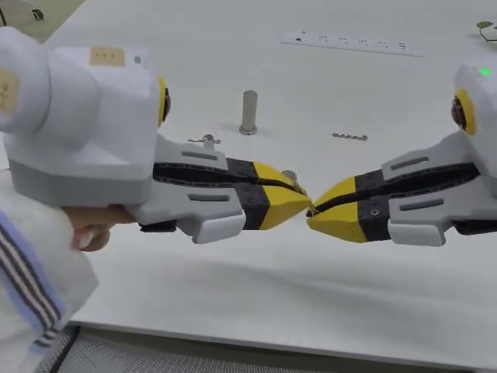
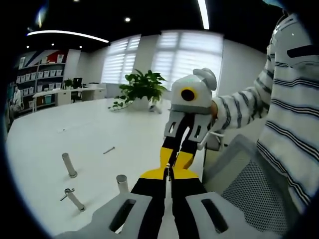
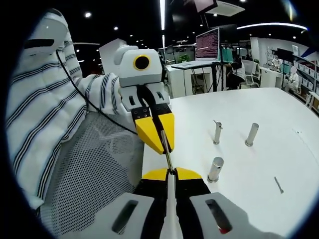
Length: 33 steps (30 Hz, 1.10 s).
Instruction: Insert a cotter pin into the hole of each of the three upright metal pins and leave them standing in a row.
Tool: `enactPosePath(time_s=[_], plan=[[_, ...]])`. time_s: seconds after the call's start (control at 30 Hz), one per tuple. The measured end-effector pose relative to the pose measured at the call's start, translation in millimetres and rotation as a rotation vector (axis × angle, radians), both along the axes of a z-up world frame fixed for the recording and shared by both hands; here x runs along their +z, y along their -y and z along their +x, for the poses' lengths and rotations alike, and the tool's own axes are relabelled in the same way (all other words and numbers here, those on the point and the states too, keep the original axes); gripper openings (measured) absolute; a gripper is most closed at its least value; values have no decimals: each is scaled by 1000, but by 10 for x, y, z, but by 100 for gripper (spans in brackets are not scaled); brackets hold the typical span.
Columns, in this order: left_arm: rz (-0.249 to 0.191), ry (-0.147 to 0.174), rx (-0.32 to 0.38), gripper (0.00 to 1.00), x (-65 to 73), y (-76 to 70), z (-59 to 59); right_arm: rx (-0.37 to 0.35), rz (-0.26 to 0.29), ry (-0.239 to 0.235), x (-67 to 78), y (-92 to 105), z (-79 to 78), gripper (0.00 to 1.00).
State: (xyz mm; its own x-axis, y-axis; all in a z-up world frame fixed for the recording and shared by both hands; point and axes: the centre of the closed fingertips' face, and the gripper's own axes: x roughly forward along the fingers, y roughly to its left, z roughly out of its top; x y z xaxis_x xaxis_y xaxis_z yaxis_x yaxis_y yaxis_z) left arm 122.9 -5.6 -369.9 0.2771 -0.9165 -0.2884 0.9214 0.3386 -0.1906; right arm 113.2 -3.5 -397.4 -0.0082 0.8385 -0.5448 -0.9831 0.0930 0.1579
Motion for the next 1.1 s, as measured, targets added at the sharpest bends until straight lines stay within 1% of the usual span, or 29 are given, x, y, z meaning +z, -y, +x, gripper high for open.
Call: enactPosePath(time_s=[0.1,0.2,0.27,0.3,0.4,0.43,0.47,0.5,0.53,0.57,0.6,0.63,0.7,0.77,0.8,0.83,0.87,0.9,1.03,1.07,1.1], plan=[[15,10,-10,0,-24,-19,-3,-1,-2,-1,1,13,8,0],[28,15,-31,0,-48,-26,-17,21,-7,17,2,27,5,0],[41,28,-51,0,-42,26,-61,37,-18,4,2,39,-16,0],[47,39,-62,0,-29,52,-76,47,-21,6,6,46,-19,0],[60,44,-80,0,-34,50,-83,70,-25,15,22,62,-26,0],[75,50,-88,0,-53,35,-81,77,-26,19,36,72,-25,0],[98,58,-83,0,-80,16,-65,83,-11,13,70,65,-35,0],[129,65,-90,0,-121,-20,-60,73,0,6,98,61,-24,0],[134,49,-103,0,-140,-28,-89,77,4,12,125,70,-18,0],[128,48,-99,0,-126,-13,-93,79,1,19,127,75,-10,0],[117,27,-89,0,-112,-5,-102,85,-17,37,110,94,4,0],[114,30,-90,0,-99,8,-108,89,-25,43,102,105,9,0],[111,26,-82,0,-92,20,-108,86,-40,44,83,124,17,0],[119,22,-69,0,-110,11,-92,84,-81,65,28,167,54,0],[128,19,-69,0,-136,-7,-86,79,-120,81,-23,205,88,0],[132,17,-70,0,-155,-23,-78,74,-135,84,-48,218,103,0],[139,15,-62,0,-183,-51,-55,69,-160,91,-95,254,136,0],[142,14,-57,0,-197,-62,-44,67,-172,95,-116,268,150,0],[152,8,-9,0,-252,-125,53,68,-251,120,-211,353,226,0],[146,-7,-5,0,-261,-139,69,74,-276,128,-238,378,248,0],[142,-17,1,0,-267,-147,85,73,-289,129,-256,389,274,0]])
